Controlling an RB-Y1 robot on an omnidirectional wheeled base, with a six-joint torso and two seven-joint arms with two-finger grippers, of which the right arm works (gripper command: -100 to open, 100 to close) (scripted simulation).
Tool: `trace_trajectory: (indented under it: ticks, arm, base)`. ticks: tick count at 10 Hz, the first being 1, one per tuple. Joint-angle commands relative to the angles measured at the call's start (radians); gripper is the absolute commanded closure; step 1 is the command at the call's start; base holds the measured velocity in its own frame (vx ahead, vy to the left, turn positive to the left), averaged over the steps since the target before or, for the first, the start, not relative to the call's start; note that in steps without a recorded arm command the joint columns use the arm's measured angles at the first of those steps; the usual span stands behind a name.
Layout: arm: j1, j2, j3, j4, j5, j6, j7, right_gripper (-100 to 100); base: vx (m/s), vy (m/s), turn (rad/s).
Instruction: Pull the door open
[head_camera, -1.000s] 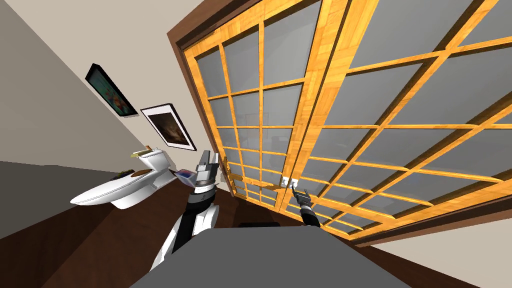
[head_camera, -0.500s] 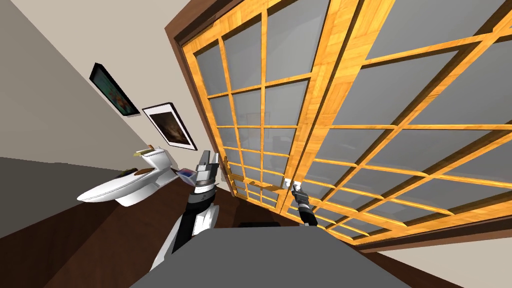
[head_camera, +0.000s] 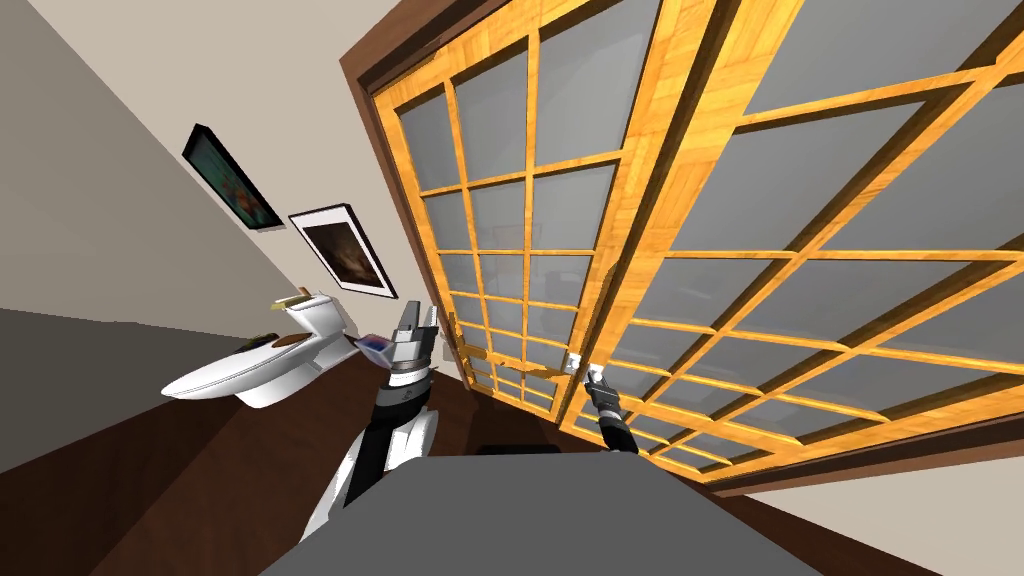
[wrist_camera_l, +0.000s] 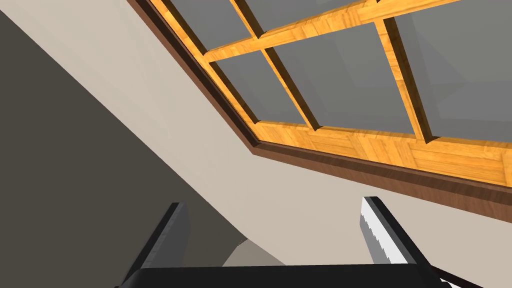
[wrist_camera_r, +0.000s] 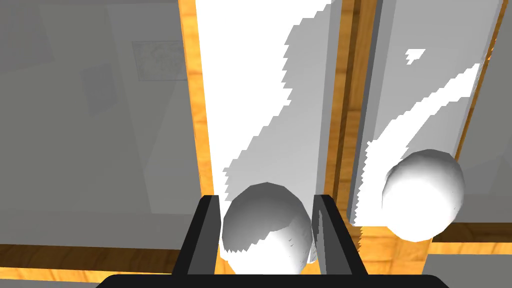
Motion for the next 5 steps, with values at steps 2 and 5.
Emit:
trace_trajectory:
  ticks: [2,5]
  arm:
    - [0.028,-0.020,-0.009,0.033,-0.024,-0.002,-0.013,100]
    - [0.055,-0.034,0.000,0.036,-0.050,-0.006,-0.038,100]
  base:
    - [-0.147,0.031,-0.032]
    - [-0.171,0.036,-0.055]
